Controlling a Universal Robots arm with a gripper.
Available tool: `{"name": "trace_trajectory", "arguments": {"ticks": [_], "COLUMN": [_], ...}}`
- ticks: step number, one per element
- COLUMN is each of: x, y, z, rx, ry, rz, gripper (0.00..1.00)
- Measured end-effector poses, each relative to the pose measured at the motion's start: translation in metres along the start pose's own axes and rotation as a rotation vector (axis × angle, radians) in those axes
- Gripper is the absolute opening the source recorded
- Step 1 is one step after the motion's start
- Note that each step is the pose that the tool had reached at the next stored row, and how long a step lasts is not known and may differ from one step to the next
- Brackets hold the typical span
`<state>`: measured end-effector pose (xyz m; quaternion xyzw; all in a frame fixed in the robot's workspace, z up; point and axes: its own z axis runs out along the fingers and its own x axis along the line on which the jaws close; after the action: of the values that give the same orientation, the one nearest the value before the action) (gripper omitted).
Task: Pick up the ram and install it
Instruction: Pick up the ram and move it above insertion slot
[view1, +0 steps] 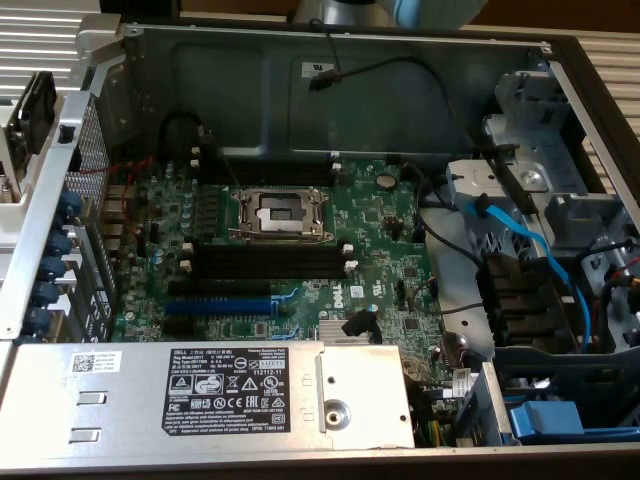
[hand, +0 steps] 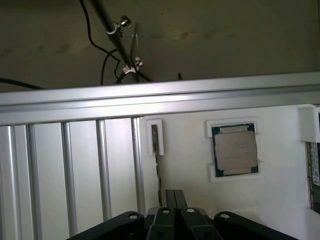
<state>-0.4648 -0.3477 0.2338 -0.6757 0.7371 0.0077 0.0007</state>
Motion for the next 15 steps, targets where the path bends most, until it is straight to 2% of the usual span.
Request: {"name": "trace_trajectory", "arguments": {"ticks": [7,13,15], "x": [0.0001,0.0002,0.0002], "y": [-0.0001,0.0003,0.0004], "z": [0.0001,0.0086,0.0088], "rx": [0.0,0.0013,0.0009], "ry": [0.001,0.0016,0.0026], "rz": [0.0,0.0,0.0], "gripper": [0.1,0.1,0.1]}}
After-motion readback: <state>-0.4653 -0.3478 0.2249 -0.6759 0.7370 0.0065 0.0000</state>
